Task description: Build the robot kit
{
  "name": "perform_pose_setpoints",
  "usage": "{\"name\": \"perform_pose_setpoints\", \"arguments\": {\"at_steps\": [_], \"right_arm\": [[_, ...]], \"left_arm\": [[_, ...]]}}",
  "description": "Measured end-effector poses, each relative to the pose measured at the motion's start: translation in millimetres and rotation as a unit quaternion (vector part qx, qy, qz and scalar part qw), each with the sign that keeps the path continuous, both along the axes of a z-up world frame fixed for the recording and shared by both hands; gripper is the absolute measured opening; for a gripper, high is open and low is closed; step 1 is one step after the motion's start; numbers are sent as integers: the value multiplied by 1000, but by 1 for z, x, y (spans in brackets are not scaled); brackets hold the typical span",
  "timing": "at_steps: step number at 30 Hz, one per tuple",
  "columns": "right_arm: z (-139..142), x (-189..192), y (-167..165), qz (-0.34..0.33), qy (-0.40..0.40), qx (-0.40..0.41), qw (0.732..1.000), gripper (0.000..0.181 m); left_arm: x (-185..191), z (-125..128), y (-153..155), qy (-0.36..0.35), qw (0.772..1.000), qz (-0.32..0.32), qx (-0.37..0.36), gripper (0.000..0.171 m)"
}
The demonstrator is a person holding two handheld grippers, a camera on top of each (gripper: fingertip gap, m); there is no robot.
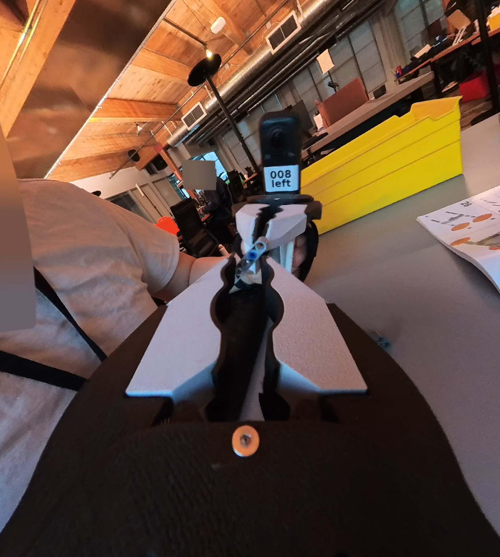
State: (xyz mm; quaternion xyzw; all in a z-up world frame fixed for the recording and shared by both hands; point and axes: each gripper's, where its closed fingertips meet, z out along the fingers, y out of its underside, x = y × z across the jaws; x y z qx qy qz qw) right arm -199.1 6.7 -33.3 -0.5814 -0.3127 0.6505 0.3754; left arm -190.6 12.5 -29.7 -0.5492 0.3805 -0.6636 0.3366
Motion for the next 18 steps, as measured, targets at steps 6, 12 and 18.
{"name": "perform_pose_setpoints", "arguments": {"at_steps": [6,12,18], "right_arm": [[-3,-7,-4,1,-20,14,1000,5],[-8,5,13,-76,-65,73,992,5],[-30,6,14,-125,-219,231,940,6]], "left_arm": [[1,0,2,-4,1000,0,-7,0],[-1,-1,11,-16,999,14,-31,7],[3,-9,-1,33,994,30,98,16]]}}
